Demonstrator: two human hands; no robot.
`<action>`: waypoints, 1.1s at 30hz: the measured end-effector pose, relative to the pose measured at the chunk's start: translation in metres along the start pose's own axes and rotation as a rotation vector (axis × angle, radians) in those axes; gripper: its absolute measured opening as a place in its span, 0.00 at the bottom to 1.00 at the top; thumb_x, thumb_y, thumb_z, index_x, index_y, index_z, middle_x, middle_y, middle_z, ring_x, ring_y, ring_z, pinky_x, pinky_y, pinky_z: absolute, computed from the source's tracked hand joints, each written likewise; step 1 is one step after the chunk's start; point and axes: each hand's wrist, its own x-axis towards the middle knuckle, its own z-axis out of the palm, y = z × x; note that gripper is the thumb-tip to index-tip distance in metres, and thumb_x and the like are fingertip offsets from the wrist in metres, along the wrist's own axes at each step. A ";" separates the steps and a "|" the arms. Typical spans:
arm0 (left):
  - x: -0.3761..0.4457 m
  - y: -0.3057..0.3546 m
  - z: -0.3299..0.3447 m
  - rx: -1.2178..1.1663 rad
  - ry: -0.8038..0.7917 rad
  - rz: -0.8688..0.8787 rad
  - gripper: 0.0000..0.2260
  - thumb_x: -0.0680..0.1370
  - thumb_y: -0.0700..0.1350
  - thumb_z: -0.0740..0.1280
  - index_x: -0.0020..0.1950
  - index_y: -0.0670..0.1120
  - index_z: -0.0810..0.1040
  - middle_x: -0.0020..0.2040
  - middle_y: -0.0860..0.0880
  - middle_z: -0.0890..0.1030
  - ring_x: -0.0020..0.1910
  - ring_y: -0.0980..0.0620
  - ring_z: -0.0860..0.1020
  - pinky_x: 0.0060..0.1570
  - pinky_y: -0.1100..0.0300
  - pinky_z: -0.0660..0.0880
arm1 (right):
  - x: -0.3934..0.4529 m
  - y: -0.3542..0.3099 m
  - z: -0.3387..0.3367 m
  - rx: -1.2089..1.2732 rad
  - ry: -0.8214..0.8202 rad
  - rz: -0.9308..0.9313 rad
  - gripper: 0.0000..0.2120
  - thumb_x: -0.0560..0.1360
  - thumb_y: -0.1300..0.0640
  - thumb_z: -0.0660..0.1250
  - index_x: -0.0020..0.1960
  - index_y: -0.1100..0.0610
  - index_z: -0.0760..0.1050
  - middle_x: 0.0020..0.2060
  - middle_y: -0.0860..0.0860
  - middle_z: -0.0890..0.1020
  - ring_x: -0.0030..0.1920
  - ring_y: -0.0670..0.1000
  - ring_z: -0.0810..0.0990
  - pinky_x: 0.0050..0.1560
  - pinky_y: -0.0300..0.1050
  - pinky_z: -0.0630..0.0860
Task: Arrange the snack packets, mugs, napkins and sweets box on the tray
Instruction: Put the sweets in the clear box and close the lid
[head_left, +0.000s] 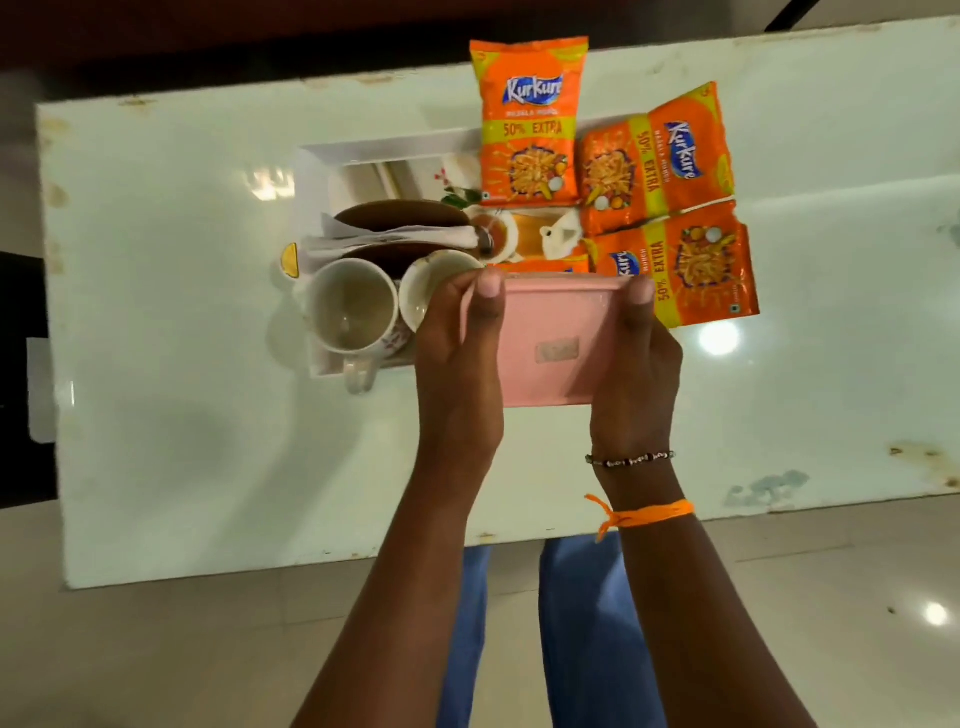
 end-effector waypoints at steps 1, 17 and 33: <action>0.003 0.000 -0.005 -0.002 -0.021 -0.028 0.10 0.73 0.58 0.58 0.45 0.59 0.77 0.46 0.58 0.81 0.52 0.51 0.79 0.54 0.48 0.76 | -0.001 0.001 0.005 -0.021 0.021 -0.008 0.20 0.73 0.37 0.53 0.36 0.46 0.78 0.32 0.43 0.79 0.39 0.43 0.76 0.42 0.41 0.73; 0.140 0.035 -0.085 0.316 0.125 0.027 0.07 0.74 0.40 0.68 0.51 0.46 0.79 0.51 0.49 0.81 0.55 0.51 0.80 0.58 0.51 0.77 | 0.089 -0.048 0.105 -0.326 -0.197 -0.165 0.11 0.74 0.65 0.62 0.56 0.64 0.77 0.49 0.57 0.81 0.54 0.57 0.79 0.57 0.58 0.77; 0.194 0.001 -0.081 0.597 0.037 -0.095 0.14 0.76 0.41 0.62 0.61 0.44 0.77 0.59 0.45 0.80 0.57 0.48 0.78 0.50 0.63 0.72 | 0.145 -0.004 0.135 -0.718 -0.256 -0.150 0.16 0.70 0.68 0.64 0.57 0.60 0.78 0.53 0.57 0.84 0.54 0.52 0.81 0.53 0.38 0.74</action>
